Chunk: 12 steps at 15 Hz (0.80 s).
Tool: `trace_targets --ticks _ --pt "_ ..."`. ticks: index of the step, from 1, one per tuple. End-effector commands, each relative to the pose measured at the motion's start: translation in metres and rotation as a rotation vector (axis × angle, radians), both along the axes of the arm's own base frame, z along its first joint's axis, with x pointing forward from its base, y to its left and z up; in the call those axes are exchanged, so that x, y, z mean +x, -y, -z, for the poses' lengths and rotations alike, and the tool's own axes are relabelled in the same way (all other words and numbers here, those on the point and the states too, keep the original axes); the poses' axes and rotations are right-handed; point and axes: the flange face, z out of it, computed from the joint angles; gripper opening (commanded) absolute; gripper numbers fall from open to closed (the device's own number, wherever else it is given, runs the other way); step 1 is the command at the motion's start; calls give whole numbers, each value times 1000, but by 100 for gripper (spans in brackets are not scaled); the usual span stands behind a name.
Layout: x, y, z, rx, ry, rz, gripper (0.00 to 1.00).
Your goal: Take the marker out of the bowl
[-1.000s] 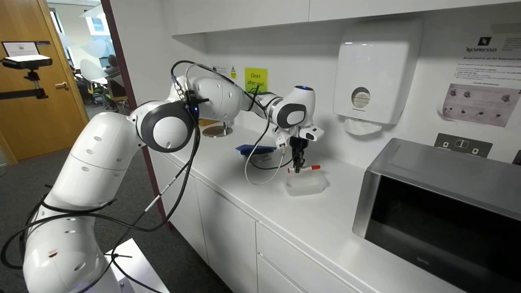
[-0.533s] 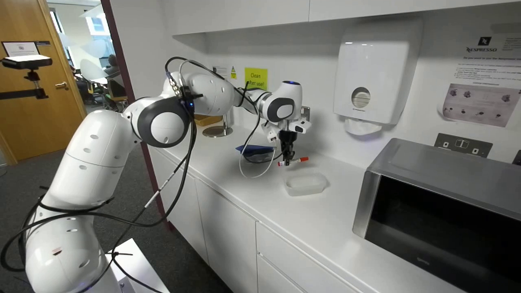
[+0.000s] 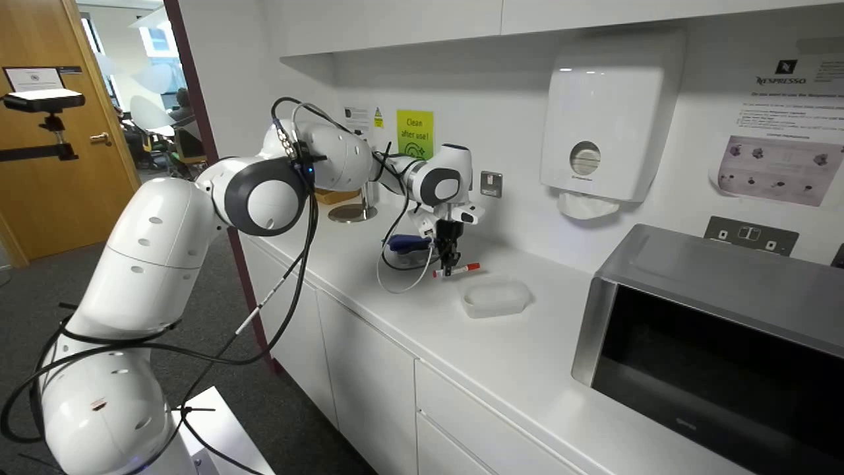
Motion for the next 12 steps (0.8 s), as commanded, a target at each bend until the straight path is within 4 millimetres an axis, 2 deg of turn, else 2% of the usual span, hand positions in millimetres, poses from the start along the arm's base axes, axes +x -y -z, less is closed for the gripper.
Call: trace_targets --ticks 1,8,12 --pt "-7 7 7 -19 -23 -16 5" --pt "-3 10 40 -51 -73 -16 5" --pt "-3 14 50 -65 -87 -17 5"
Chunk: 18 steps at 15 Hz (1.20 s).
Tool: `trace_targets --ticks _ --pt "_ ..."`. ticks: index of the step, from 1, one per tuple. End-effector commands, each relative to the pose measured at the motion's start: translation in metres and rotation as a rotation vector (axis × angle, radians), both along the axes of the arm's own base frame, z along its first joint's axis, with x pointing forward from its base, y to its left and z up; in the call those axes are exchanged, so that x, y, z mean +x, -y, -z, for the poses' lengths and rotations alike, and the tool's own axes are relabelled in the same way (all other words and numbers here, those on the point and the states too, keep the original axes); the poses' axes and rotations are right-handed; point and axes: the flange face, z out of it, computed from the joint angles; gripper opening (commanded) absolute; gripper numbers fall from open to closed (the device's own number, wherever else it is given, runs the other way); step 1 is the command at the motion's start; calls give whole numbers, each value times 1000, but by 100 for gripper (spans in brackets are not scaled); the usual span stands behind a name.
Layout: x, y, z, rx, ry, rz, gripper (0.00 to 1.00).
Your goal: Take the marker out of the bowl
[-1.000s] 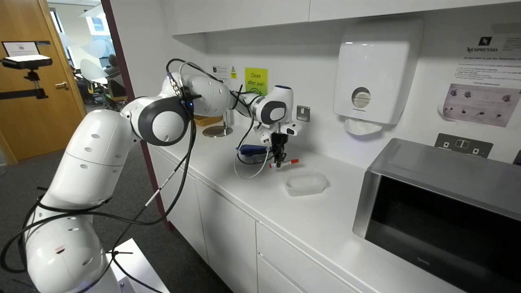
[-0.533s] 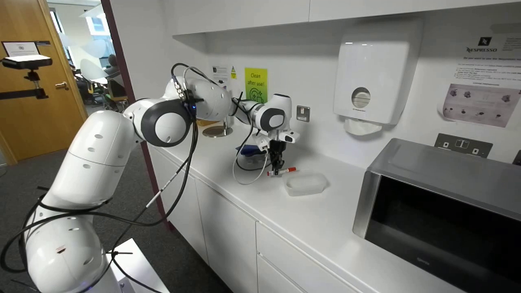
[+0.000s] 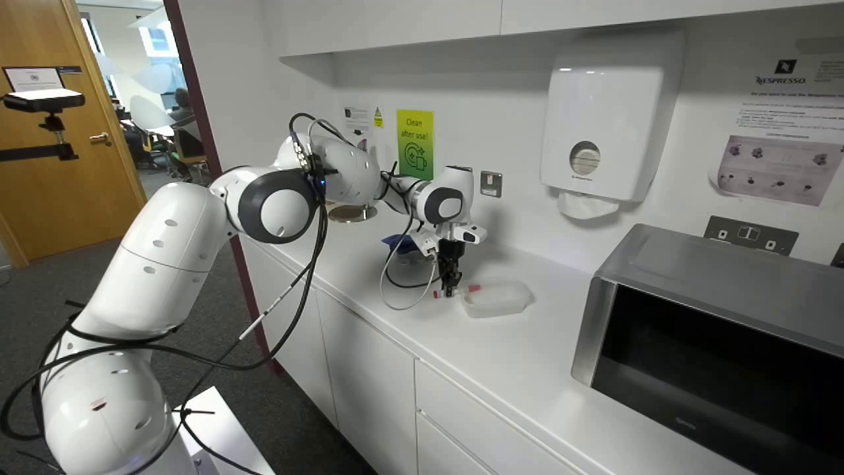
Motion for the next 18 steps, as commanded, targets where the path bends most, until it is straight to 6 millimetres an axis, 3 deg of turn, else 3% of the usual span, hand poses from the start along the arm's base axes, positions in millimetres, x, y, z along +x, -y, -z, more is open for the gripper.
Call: trace_targets --ticks 1,2,3,6,10,14,18 --pt "-1 7 -3 -23 -6 -6 6" --pt "-1 7 -3 -24 -5 -6 37" --pt "-2 7 -5 -25 0 -6 48" --pt "-6 3 -22 -35 41 -14 69" --pt "-22 -9 -75 -45 157 -23 97" --pt "-57 -21 -123 -24 193 -43 100" --pt "-104 -23 -146 -2 165 -36 100"
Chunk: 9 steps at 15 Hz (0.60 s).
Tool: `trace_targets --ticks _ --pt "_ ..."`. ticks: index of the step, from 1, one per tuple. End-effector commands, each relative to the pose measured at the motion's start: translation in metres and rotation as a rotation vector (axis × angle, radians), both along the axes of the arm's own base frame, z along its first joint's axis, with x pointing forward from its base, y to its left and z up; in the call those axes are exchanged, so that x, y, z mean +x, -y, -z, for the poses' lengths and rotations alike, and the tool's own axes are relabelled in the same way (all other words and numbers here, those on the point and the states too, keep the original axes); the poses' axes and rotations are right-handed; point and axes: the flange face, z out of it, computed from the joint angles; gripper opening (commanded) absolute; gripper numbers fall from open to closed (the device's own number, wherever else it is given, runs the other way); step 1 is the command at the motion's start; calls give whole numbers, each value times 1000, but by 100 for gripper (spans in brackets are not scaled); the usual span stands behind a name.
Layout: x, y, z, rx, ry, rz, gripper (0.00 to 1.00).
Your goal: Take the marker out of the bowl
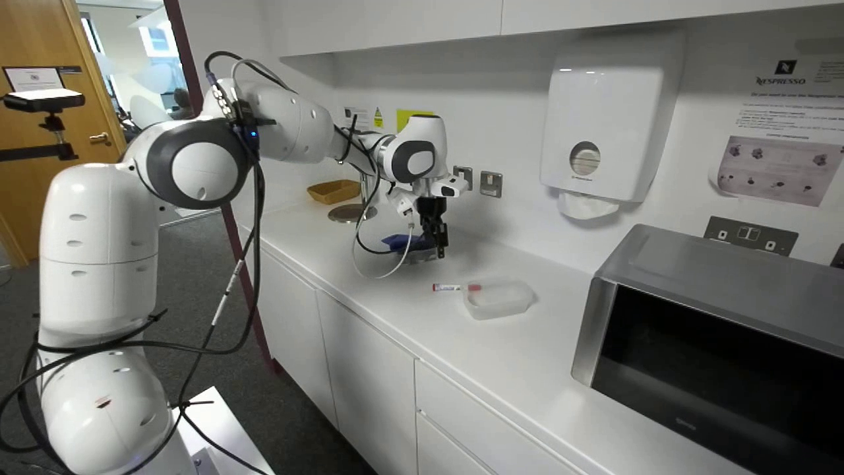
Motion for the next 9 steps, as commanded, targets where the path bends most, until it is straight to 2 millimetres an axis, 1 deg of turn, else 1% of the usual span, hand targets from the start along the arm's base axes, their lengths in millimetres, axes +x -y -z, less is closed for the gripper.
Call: trace_targets --ticks 1,4,7,8,9 --pt "-60 1 -18 17 -45 -1 100" --pt "-86 8 -24 30 -60 5 100" --pt "-102 17 -27 39 -46 17 100" --pt "-80 10 -20 30 -65 18 100" --pt "-85 13 -21 32 -65 23 100"
